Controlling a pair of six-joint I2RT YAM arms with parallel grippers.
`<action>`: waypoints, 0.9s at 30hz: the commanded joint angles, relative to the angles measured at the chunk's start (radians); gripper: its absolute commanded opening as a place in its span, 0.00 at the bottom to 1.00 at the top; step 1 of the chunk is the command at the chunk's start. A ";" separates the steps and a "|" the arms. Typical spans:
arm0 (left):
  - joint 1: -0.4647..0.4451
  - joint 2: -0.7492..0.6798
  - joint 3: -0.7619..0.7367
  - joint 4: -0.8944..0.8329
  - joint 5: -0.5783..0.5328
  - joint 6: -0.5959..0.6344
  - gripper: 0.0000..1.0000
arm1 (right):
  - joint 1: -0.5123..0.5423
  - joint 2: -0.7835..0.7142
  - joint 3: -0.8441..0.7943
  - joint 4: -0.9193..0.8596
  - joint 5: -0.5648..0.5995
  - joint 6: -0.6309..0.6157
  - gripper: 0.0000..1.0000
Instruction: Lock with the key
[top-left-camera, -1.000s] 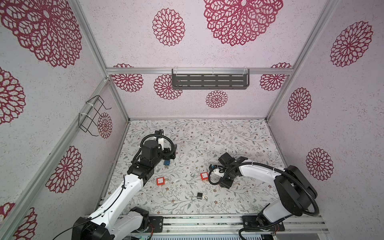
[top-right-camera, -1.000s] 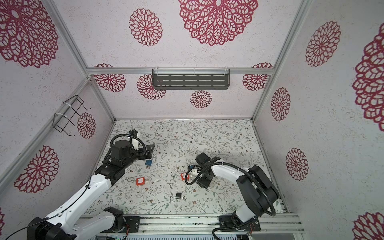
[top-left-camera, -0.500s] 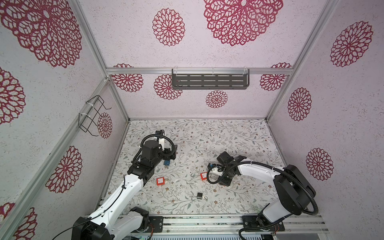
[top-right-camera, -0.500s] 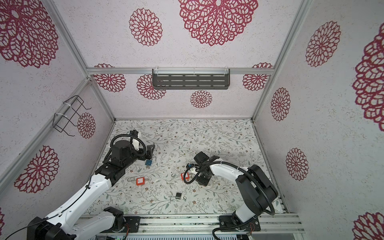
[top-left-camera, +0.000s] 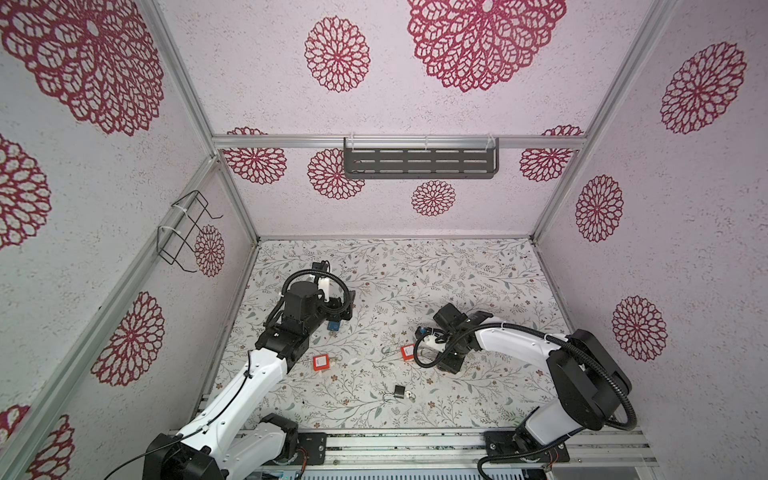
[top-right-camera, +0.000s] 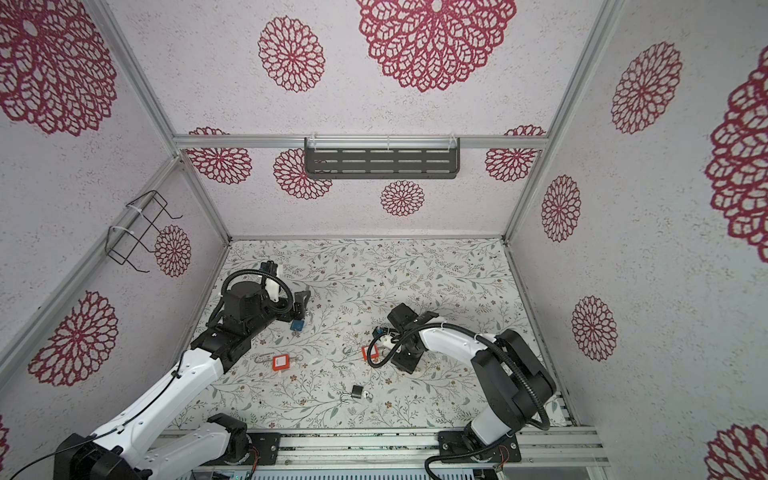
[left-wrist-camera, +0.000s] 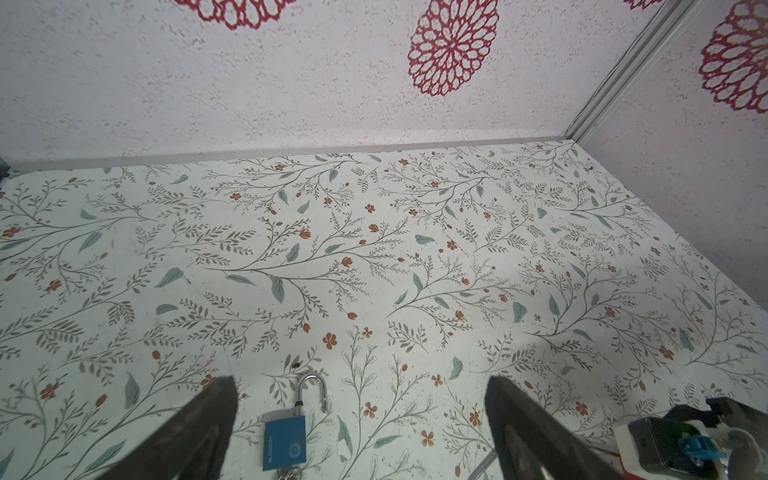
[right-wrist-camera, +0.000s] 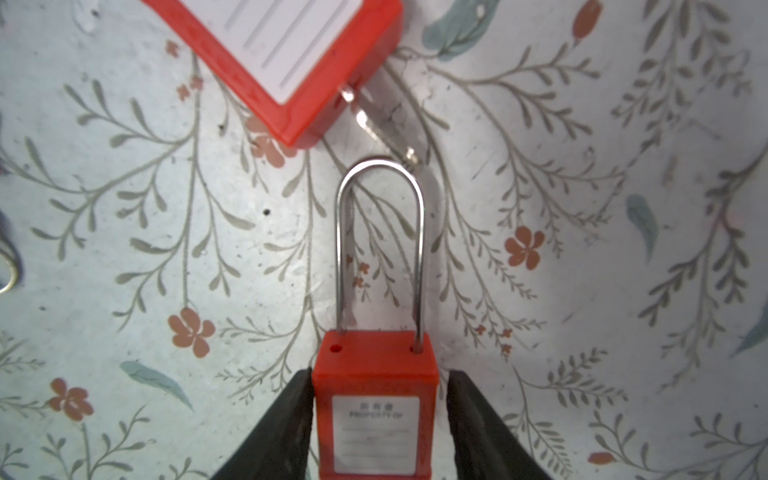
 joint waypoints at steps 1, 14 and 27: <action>-0.012 -0.016 -0.005 0.015 -0.003 0.010 0.97 | 0.006 -0.001 -0.002 -0.025 0.021 0.009 0.56; -0.033 -0.041 0.005 -0.006 -0.006 0.004 0.97 | 0.007 0.007 -0.021 -0.008 0.012 0.008 0.54; -0.045 -0.019 0.053 -0.047 0.003 0.040 0.97 | 0.007 -0.114 -0.044 -0.011 0.058 -0.025 0.37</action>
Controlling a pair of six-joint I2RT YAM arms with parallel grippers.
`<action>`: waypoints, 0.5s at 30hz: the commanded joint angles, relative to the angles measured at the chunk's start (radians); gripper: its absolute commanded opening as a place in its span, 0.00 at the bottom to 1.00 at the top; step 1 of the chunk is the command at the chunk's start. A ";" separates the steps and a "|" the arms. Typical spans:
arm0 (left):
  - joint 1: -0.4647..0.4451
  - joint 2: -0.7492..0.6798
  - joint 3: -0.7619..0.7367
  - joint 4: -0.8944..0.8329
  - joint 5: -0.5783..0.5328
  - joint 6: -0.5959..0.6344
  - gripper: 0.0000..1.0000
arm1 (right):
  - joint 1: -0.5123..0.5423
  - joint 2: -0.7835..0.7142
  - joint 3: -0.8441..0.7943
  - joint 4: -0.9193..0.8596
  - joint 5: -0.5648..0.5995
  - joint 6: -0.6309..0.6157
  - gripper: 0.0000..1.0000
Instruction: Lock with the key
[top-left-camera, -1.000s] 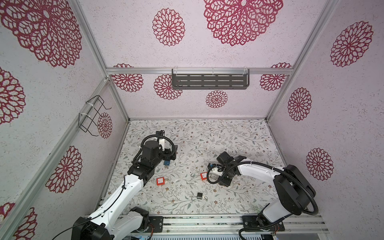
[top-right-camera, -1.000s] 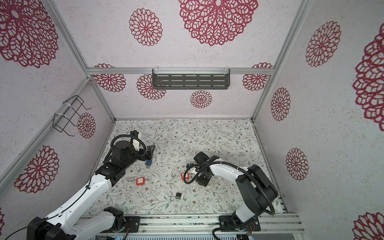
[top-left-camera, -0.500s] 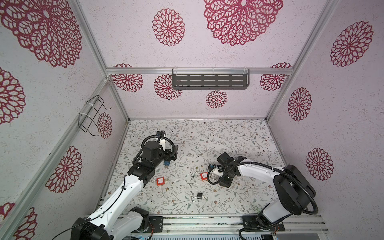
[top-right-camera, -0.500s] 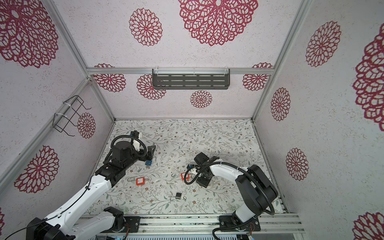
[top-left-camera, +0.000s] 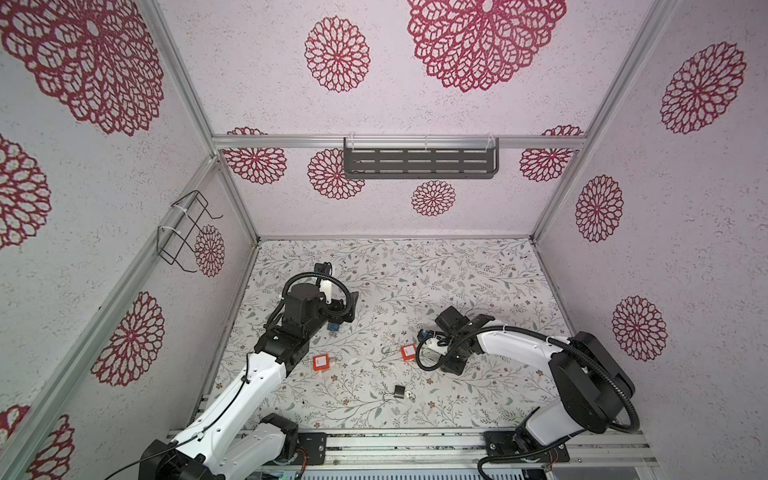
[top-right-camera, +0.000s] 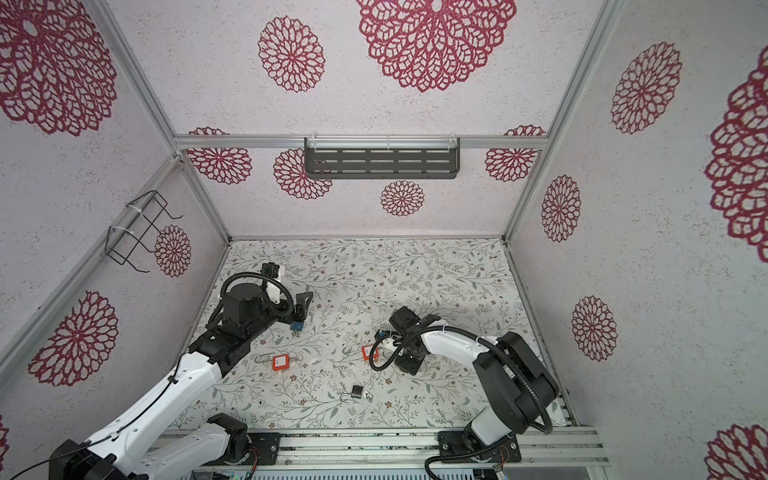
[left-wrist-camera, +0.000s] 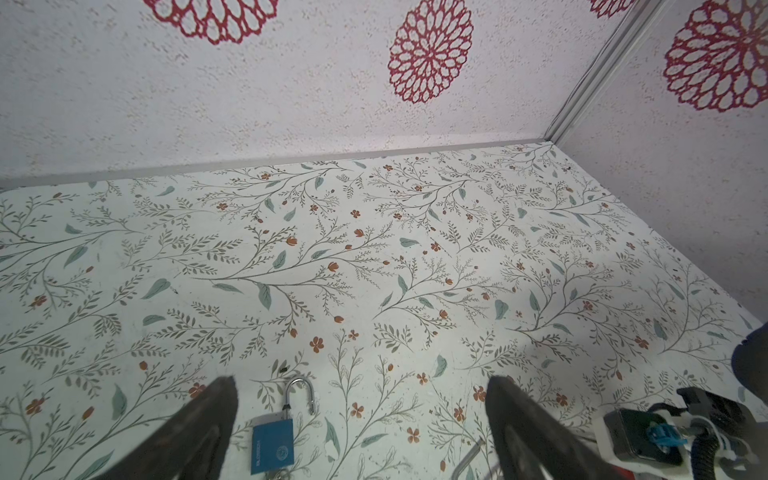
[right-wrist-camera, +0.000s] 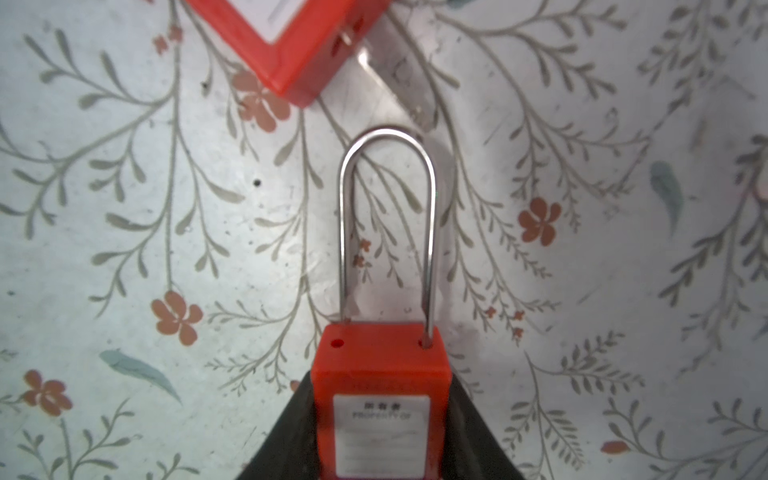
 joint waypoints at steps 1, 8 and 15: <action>-0.014 0.015 0.054 -0.039 -0.007 0.028 0.97 | 0.005 -0.080 0.014 -0.031 0.045 -0.027 0.37; -0.028 0.024 0.075 -0.051 -0.054 0.016 0.97 | 0.004 -0.154 0.112 -0.123 0.135 -0.078 0.36; -0.039 0.021 0.041 0.047 0.050 0.101 0.97 | 0.006 -0.190 0.236 -0.140 0.131 -0.131 0.33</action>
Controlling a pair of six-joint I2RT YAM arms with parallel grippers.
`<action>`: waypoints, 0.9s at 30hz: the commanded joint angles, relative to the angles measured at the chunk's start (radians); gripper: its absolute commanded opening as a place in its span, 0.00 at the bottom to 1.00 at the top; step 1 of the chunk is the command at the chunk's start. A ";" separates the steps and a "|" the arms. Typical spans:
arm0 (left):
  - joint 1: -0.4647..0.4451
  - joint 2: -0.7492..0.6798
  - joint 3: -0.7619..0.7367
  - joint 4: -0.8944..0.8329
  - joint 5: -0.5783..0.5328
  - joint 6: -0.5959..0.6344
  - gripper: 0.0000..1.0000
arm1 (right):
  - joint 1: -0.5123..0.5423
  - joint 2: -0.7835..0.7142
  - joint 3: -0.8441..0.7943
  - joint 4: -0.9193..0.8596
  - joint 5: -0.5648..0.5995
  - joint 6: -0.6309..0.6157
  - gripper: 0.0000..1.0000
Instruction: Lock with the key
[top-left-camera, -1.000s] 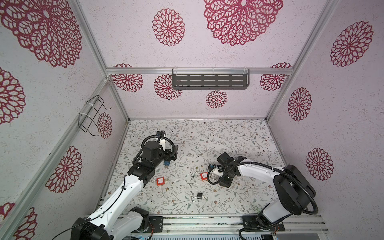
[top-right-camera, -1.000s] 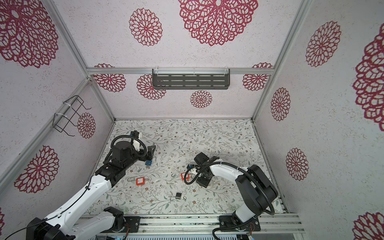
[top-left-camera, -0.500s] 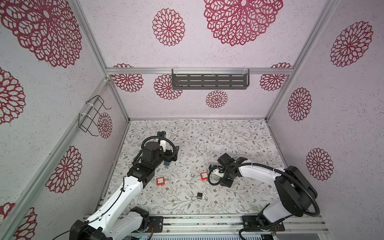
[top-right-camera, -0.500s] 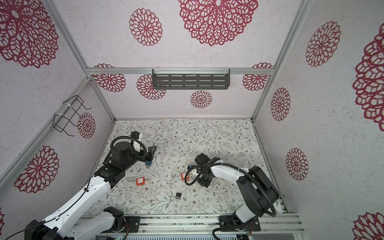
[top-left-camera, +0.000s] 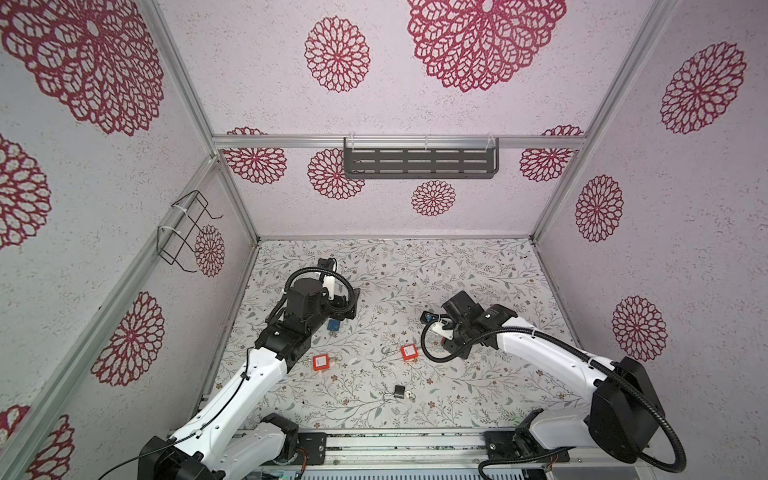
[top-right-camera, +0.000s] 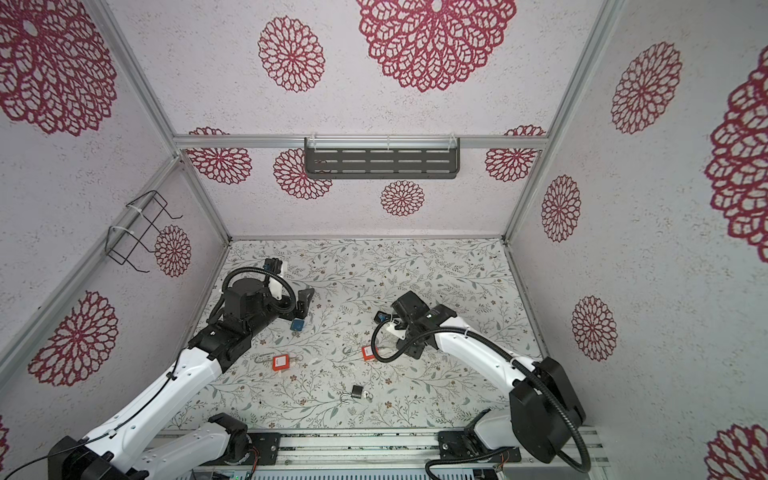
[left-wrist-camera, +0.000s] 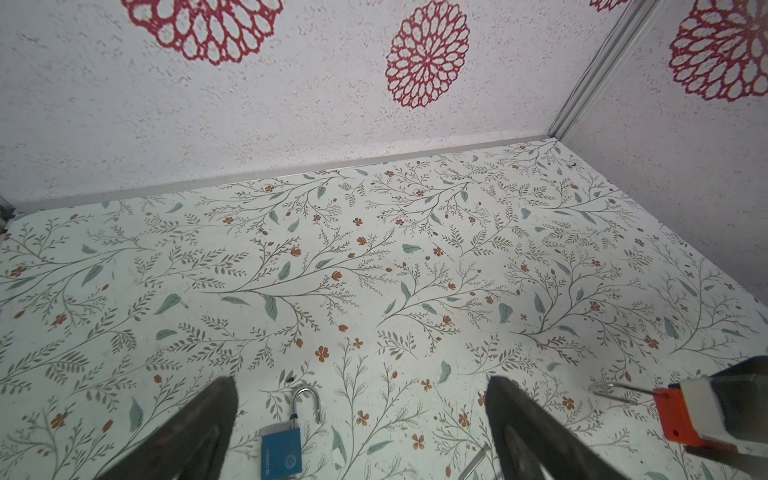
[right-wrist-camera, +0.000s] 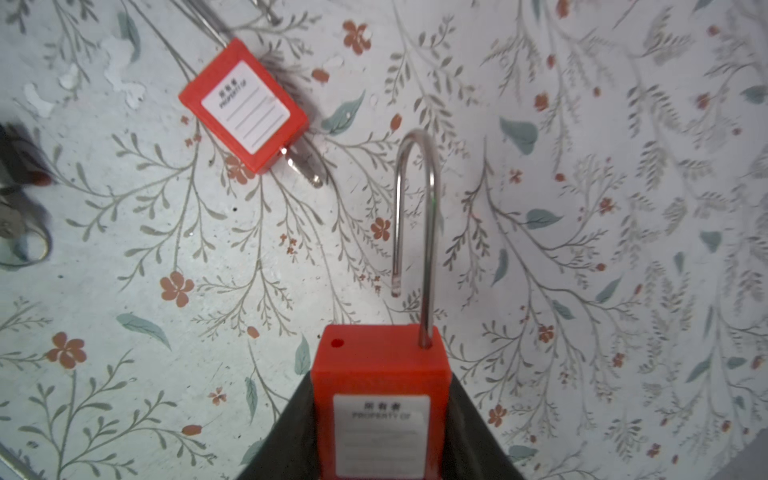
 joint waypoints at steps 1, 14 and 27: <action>-0.012 -0.003 -0.022 0.087 0.105 0.069 0.99 | 0.006 -0.030 0.069 -0.020 0.000 -0.054 0.33; -0.022 0.132 -0.028 0.194 0.525 0.231 0.55 | 0.027 -0.008 0.164 0.055 -0.092 -0.142 0.30; -0.040 0.167 -0.076 0.320 0.704 0.329 0.54 | 0.063 -0.120 0.076 0.222 -0.173 -0.206 0.29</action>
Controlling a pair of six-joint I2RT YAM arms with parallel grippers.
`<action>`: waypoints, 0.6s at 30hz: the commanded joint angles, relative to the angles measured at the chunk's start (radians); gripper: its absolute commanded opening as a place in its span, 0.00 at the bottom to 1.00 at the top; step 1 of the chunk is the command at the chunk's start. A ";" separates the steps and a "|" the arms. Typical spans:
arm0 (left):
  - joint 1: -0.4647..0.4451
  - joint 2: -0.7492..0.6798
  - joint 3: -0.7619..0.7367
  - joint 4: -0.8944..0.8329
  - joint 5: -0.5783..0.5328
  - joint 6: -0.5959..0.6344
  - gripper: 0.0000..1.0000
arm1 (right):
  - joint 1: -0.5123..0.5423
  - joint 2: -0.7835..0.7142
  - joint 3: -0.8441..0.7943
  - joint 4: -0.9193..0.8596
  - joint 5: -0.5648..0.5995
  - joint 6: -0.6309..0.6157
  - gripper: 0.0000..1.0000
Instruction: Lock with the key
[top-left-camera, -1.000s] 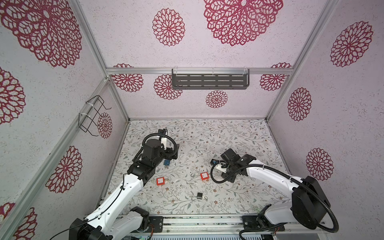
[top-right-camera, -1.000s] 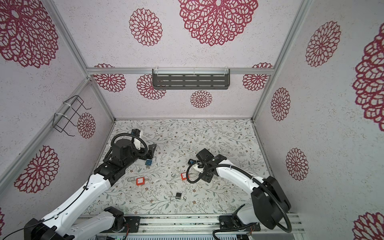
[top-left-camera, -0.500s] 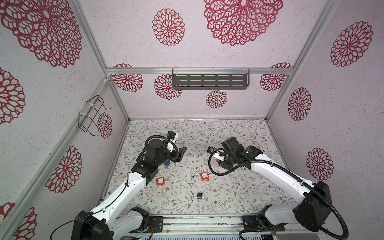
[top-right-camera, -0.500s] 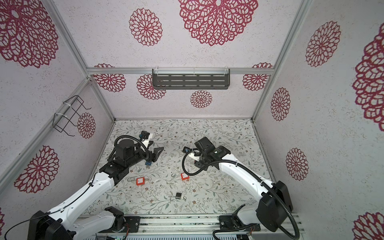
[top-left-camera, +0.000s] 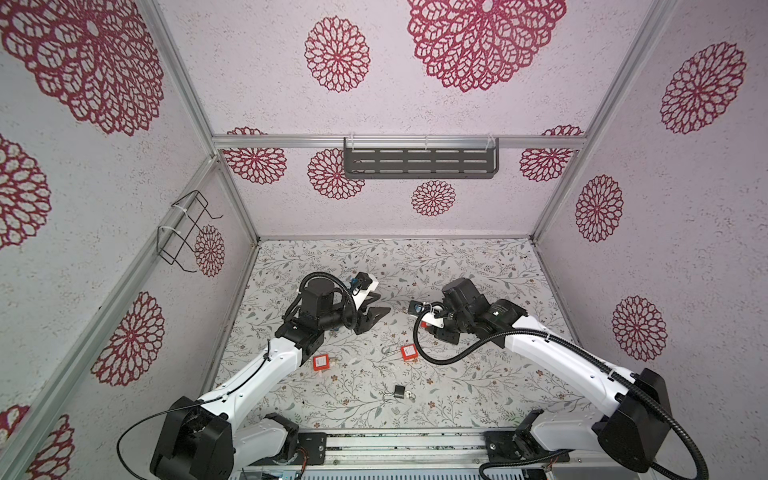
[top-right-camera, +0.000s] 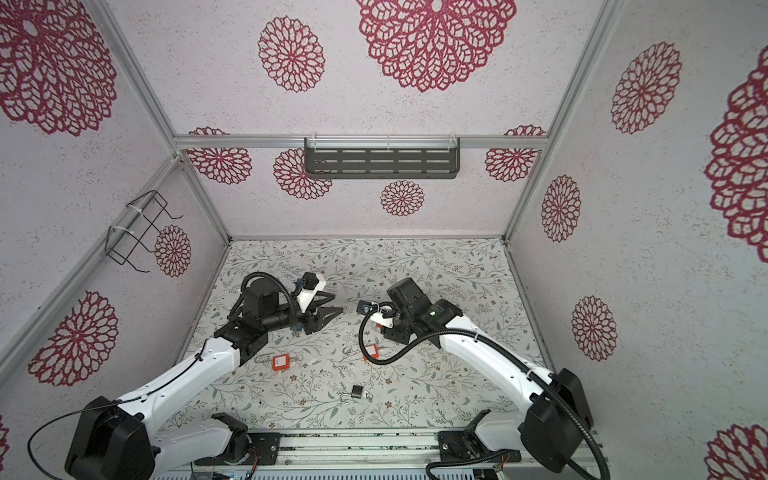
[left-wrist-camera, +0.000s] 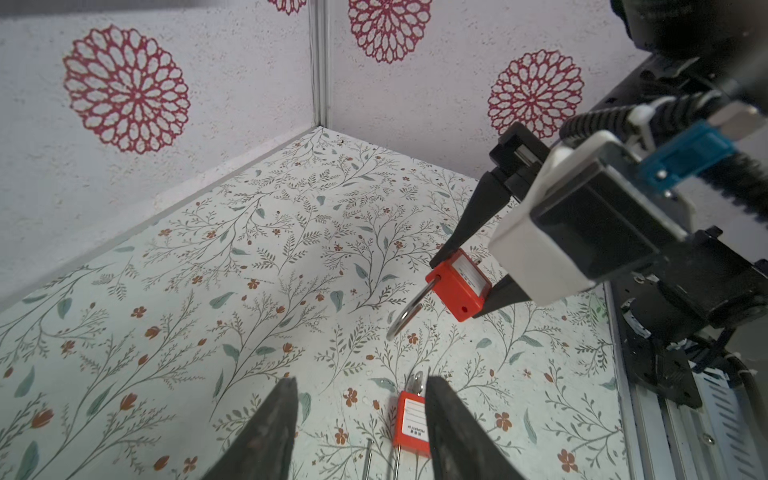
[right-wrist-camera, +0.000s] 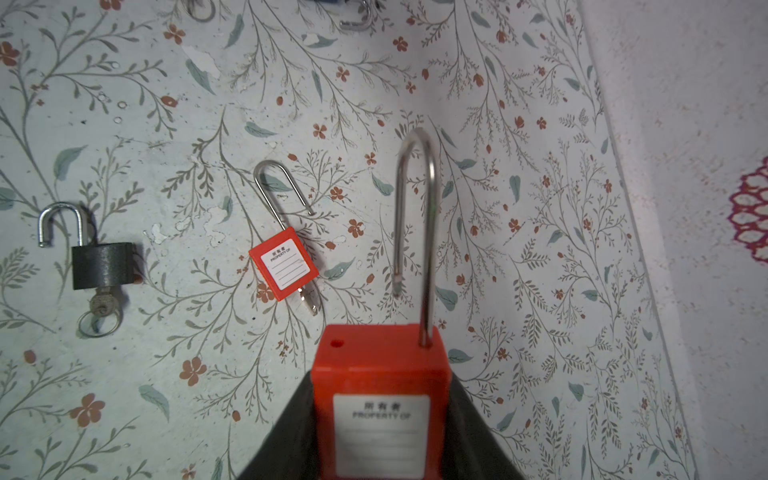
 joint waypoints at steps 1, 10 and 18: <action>-0.010 0.013 -0.012 0.042 0.058 0.061 0.54 | 0.014 -0.056 0.002 0.081 -0.037 -0.032 0.29; -0.021 0.025 0.001 0.046 0.011 0.096 0.56 | 0.044 -0.066 0.004 0.069 -0.032 -0.032 0.28; -0.023 0.011 -0.004 0.026 -0.002 0.112 0.56 | 0.061 -0.066 0.000 0.070 -0.041 -0.022 0.28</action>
